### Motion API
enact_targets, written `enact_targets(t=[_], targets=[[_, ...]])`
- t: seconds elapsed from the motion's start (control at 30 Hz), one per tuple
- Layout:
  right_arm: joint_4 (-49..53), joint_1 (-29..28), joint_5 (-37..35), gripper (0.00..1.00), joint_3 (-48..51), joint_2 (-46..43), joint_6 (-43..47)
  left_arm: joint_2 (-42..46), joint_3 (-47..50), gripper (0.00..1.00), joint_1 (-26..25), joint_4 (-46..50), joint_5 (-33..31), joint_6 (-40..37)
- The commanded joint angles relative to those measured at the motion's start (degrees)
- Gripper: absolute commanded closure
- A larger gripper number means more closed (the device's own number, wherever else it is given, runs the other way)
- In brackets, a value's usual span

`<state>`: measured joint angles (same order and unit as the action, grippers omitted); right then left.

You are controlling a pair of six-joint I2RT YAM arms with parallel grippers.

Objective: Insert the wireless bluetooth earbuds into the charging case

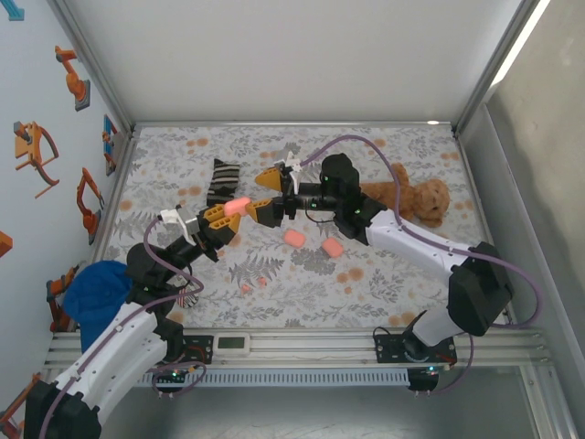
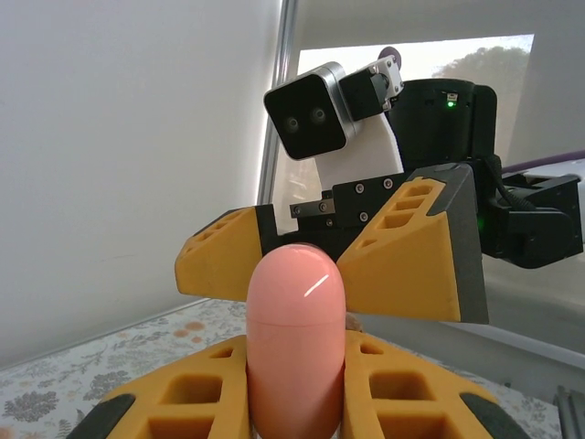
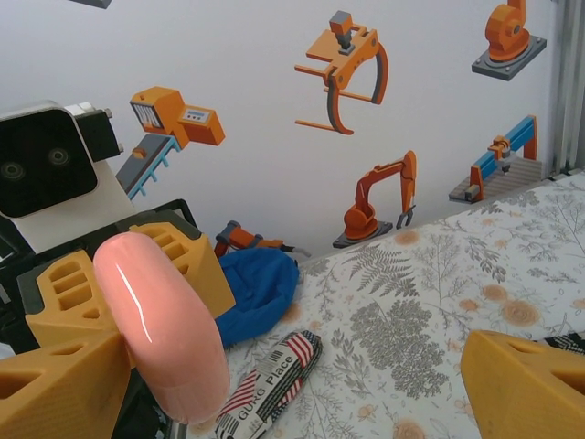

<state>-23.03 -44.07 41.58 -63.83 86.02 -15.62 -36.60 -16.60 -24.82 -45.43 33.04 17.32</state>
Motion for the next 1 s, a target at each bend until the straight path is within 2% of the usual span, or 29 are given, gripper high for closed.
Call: enact_targets(t=[0.0, 0.77, 0.97], targets=[[-1.3, -0.3, -0.2, 0.09, -2.6, 0.5, 1.1, 0.7, -0.7, 1.00, -0.3, -2.4, 1.9, 0.5], [1.6, -0.2, -3.0, 0.10, -6.9, 1.7, 2.7, 4.6, -0.8, 1.00, -0.3, 2.8, 2.5, -0.7], [2.4, -0.2, -2.8, 0.10, -5.9, -2.1, 2.8, 6.6, -0.3, 1.00, -0.3, 6.5, 0.6, -1.4]])
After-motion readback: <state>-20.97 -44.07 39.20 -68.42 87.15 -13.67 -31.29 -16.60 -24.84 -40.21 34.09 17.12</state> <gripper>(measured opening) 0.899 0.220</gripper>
